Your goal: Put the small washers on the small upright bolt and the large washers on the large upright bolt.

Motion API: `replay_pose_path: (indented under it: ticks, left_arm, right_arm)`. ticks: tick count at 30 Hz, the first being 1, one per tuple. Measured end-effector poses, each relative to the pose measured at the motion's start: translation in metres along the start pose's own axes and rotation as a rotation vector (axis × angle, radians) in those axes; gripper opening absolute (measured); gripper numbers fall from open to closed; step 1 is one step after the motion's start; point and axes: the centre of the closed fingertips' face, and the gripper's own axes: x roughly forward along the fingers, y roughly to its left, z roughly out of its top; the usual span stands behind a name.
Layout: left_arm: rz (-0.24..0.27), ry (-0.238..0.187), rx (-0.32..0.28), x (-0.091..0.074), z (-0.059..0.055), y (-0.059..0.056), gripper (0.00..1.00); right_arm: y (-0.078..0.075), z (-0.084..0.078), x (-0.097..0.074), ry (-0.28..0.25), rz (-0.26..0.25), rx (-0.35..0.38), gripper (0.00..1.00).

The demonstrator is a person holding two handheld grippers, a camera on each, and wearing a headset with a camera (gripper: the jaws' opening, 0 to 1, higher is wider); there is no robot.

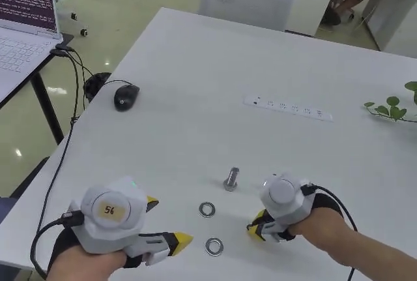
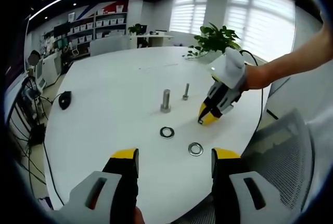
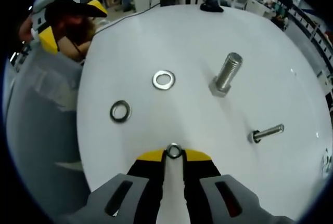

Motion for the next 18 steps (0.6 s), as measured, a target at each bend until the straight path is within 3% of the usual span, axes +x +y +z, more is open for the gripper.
replay_pose_path:
  ticks: [10, 14, 18]
  left_arm:
    - [-0.004, 0.009, -0.001, 0.002, -0.004, -0.003, 0.56]
    - [-0.005, 0.007, -0.002, 0.003, -0.003, -0.003, 0.56]
    - [-0.013, 0.01, 0.0, 0.006, -0.004, -0.008, 0.56]
  right_arm:
    - [-0.003, -0.012, -0.004, 0.008, -0.011, 0.011, 0.14]
    - [-0.003, -0.014, -0.003, 0.055, -0.001, -0.088, 0.14]
    - [-0.002, -0.014, -0.003, 0.091, 0.02, -0.131, 0.15]
